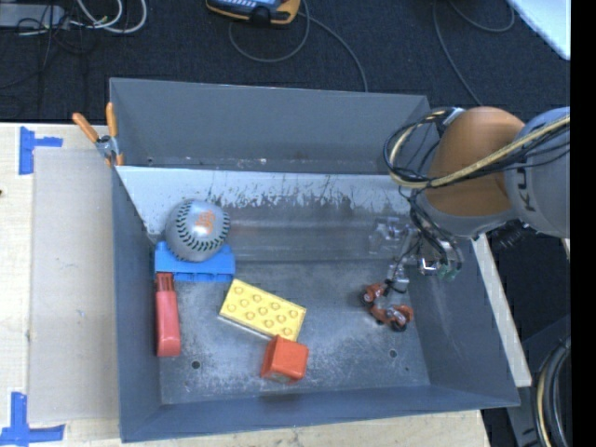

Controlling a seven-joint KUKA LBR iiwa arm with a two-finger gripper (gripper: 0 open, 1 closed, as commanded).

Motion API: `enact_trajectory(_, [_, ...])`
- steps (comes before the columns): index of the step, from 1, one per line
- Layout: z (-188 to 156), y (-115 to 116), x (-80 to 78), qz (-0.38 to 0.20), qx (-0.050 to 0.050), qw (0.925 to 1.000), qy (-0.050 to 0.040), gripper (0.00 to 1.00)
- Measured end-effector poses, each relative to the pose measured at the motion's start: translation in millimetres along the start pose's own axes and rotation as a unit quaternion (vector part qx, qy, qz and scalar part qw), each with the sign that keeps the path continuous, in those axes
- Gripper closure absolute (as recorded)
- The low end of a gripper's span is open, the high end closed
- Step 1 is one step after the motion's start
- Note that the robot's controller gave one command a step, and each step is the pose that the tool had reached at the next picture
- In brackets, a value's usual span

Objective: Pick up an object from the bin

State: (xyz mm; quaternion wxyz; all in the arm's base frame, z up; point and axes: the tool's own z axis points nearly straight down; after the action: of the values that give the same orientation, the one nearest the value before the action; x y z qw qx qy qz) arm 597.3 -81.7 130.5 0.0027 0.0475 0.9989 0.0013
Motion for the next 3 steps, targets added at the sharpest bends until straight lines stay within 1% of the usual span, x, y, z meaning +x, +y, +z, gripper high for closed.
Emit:
enact_trajectory(1, [20.9,-36.3,14.7,0.013,0.001,0.9999,0.0068,0.00])
enact_trajectory(2, [5.7,-42.7,14.8,-0.069,0.001,0.9976,0.0018,0.00])
enact_trajectory(3, [47.5,-49.4,22.8,0.056,0.001,0.9984,0.0048,0.00])
